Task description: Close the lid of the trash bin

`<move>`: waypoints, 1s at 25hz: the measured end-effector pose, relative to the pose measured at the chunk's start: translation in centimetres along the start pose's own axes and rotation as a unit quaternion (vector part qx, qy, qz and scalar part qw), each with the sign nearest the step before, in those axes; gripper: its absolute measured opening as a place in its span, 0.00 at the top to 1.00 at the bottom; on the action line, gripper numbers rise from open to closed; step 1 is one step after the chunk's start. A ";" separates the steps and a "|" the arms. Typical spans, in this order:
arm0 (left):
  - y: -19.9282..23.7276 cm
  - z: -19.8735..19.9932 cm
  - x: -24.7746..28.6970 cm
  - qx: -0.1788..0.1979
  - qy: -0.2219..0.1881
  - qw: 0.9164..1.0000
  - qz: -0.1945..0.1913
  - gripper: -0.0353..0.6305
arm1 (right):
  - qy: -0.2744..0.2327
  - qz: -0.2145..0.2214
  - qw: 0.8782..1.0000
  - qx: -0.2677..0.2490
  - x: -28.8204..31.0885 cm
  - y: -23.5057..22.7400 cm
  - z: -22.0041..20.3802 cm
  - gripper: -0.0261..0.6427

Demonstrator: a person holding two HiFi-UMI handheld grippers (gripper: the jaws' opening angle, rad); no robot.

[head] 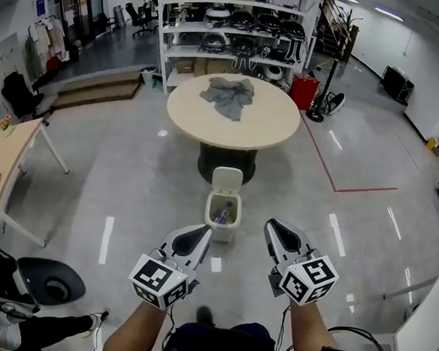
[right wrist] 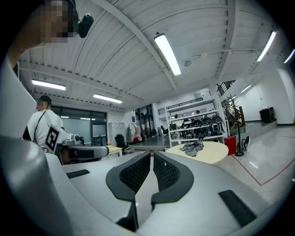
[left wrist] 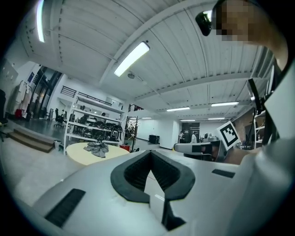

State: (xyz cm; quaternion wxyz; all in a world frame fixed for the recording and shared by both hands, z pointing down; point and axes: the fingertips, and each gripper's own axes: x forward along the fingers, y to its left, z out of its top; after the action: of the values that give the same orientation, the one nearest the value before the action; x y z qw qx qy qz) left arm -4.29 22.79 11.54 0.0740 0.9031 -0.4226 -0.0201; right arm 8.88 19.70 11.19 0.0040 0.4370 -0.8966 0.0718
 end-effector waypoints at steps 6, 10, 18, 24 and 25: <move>5.9 -0.3 4.4 -0.018 0.008 1.000 -0.008 0.95 | 0.020 -0.014 1.000 0.001 6.4 -3.3 -0.4 0.94; 9.6 -0.9 7.9 -0.025 0.013 1.000 0.000 0.95 | 0.023 -0.013 1.000 0.010 10.8 -6.5 -0.9 0.94; 16.1 0.1 17.3 -0.022 0.033 0.999 0.029 0.95 | 0.017 0.015 0.999 0.028 19.5 -14.3 0.4 0.94; 20.1 1.6 26.6 -0.022 0.029 0.999 0.031 0.95 | 0.016 0.029 0.999 0.017 26.2 -22.0 2.4 0.94; 20.9 1.8 27.9 -0.020 0.033 0.999 0.031 0.95 | 0.018 0.029 0.999 0.019 27.4 -23.0 2.6 0.94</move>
State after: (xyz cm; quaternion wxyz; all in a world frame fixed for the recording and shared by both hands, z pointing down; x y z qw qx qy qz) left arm -2.42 -11.95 13.65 0.1065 0.8881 -0.4471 0.0040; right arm 10.16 -16.10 13.38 0.0093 0.4096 -0.9071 0.0970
